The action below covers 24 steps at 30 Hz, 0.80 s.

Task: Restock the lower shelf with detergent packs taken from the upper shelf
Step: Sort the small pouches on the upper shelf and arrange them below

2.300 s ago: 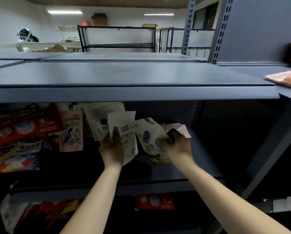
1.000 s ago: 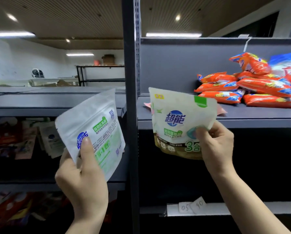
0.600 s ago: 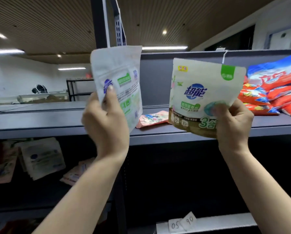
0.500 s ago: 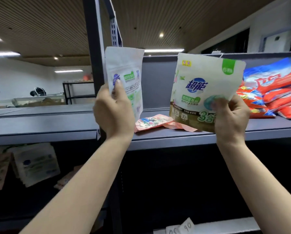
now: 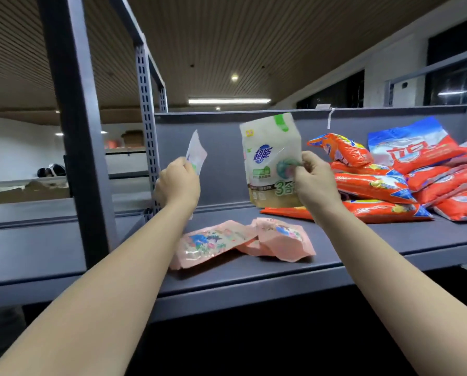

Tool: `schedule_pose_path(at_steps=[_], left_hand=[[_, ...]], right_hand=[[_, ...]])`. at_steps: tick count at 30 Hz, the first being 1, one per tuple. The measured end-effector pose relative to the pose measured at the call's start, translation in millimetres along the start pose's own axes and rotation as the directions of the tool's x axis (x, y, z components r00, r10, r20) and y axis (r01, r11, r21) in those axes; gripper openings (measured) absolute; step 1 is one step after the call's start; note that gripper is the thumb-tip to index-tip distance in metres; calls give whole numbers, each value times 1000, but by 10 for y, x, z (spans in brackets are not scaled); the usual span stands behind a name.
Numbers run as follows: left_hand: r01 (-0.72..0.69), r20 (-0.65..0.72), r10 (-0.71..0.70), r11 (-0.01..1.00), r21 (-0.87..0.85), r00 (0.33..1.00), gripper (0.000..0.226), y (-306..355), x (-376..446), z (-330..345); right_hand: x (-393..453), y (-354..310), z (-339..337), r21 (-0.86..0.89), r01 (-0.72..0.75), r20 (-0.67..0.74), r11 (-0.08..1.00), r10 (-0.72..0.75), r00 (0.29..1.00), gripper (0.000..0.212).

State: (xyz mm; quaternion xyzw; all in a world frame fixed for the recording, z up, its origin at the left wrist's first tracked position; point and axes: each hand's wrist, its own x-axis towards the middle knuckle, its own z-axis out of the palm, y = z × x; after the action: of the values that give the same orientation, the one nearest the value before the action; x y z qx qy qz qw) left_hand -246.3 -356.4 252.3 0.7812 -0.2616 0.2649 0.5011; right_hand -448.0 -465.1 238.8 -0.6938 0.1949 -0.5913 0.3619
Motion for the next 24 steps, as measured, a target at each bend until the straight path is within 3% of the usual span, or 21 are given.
schedule_pose_path(at_steps=[5, 8, 9, 11, 12, 13, 14, 16, 21, 23, 24], left_hand=[[-66, 36, 61, 984, 167, 998, 30, -160, 229, 404], [-227, 297, 123, 909, 349, 947, 31, -217, 281, 590], [-295, 450, 103, 876, 382, 887, 33, -236, 275, 637], [-461, 762, 18, 806, 372, 647, 35, -281, 212, 697], [-508, 853, -51, 784, 357, 520, 40, -285, 175, 695], [-502, 891, -112, 792, 348, 441, 46, -281, 157, 672], [-460, 902, -147, 820, 341, 407, 49, -263, 158, 640], [-397, 893, -131, 861, 317, 430, 48, -243, 221, 610], [-359, 820, -151, 844, 398, 552, 35, -330, 343, 654], [-314, 795, -156, 861, 400, 586, 22, -365, 320, 658], [-297, 787, -162, 866, 403, 595, 21, -370, 307, 655]], right_hand=[[284, 218, 148, -17, -140, 108, 990, 141, 984, 14], [380, 357, 275, -29, -184, 125, 982, 187, 974, 12], [402, 390, 316, -37, -186, 128, 982, 189, 973, 13], [447, 435, 398, -53, -196, 133, 979, 201, 970, 17], [471, 451, 442, -63, -201, 143, 977, 209, 967, 17], [500, 468, 485, -70, -208, 152, 976, 216, 964, 17], [529, 478, 526, -72, -220, 157, 973, 229, 961, 16], [595, 497, 604, -58, -259, 160, 964, 265, 951, 14], [743, 539, 820, 36, -405, 239, 914, 385, 891, 19], [759, 593, 897, -60, -473, 328, 879, 465, 822, 20], [756, 615, 909, -208, -461, 346, 863, 506, 790, 25]])
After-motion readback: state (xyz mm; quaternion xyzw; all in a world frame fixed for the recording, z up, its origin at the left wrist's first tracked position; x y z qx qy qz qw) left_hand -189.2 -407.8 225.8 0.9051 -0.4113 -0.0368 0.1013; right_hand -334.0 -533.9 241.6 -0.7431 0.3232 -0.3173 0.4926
